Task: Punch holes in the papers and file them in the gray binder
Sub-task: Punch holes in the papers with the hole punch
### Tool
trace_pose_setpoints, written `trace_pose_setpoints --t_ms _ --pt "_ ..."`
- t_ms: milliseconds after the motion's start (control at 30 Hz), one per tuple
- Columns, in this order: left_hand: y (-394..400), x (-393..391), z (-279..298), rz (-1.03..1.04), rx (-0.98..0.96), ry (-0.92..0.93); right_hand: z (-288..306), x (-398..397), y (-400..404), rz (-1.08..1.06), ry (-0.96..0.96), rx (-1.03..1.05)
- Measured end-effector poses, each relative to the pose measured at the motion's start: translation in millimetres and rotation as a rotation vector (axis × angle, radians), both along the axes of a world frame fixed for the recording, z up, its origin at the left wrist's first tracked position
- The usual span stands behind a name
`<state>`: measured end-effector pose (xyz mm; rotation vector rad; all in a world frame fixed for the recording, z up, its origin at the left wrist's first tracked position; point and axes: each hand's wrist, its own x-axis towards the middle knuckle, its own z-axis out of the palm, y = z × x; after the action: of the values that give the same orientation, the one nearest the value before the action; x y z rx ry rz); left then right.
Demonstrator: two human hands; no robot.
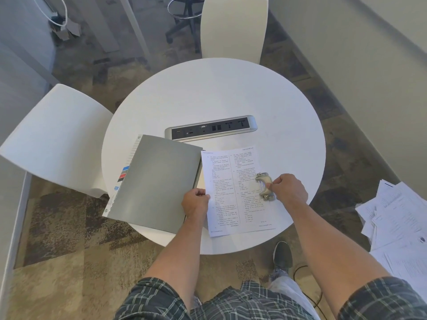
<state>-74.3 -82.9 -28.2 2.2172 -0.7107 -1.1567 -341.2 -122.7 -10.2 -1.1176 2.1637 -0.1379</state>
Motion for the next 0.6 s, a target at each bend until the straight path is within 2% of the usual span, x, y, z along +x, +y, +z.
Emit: trace_pose_setpoints --t_ms 600 --pt "4.1 1.7 0.3 -0.064 -0.002 -0.044 -1.2 0.7 3.4 0.015 0.008 -0.010"
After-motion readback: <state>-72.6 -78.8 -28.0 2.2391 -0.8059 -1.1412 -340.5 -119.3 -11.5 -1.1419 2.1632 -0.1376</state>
